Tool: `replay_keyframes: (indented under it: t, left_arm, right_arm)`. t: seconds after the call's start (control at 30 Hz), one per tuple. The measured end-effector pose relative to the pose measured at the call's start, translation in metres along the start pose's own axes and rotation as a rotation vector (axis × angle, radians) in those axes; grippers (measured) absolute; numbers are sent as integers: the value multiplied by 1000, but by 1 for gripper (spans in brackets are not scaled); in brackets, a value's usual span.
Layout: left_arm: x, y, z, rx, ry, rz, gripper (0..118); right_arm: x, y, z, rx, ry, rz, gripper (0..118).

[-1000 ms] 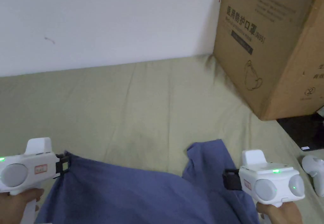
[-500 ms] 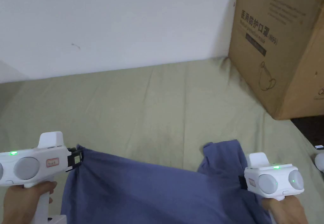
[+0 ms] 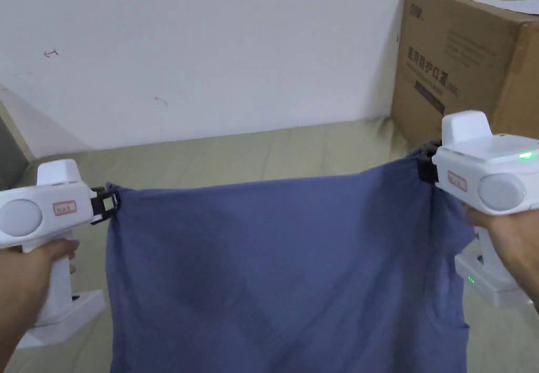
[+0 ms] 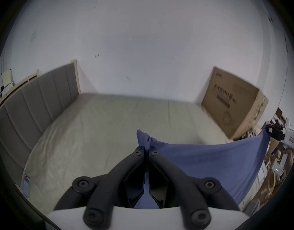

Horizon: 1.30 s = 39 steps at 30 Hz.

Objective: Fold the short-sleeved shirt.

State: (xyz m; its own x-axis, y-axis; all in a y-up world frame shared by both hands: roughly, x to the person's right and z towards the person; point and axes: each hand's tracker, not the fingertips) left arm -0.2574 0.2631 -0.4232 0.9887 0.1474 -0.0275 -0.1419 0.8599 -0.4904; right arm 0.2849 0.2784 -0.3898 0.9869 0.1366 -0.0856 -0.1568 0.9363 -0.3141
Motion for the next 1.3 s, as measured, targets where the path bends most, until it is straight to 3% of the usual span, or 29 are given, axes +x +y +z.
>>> replay_keyframes:
  t: [0.13, 0.33, 0.63, 0.8, 0.9, 1.3]
  left_arm:
    - [3, 61, 33, 124, 39, -55, 0]
    - [9, 149, 77, 310, 55, -21, 0]
    - [16, 211, 68, 416, 93, -14, 0]
    - [10, 205, 18, 416, 118, -6, 0]
    - [11, 188, -20, 384, 122, -4, 0]
    - [-8, 69, -125, 204, 73, 30, 0]
  right_arm:
    - [5, 75, 14, 142, 20, -41, 5]
    - [16, 160, 23, 297, 33, -42, 5]
    - [23, 213, -1, 393, 57, -64, 5]
    - [20, 197, -37, 366, 65, -66, 5]
    - [30, 175, -84, 318, 84, -108, 5]
    - [2, 40, -145, 92, 108, -151, 5]
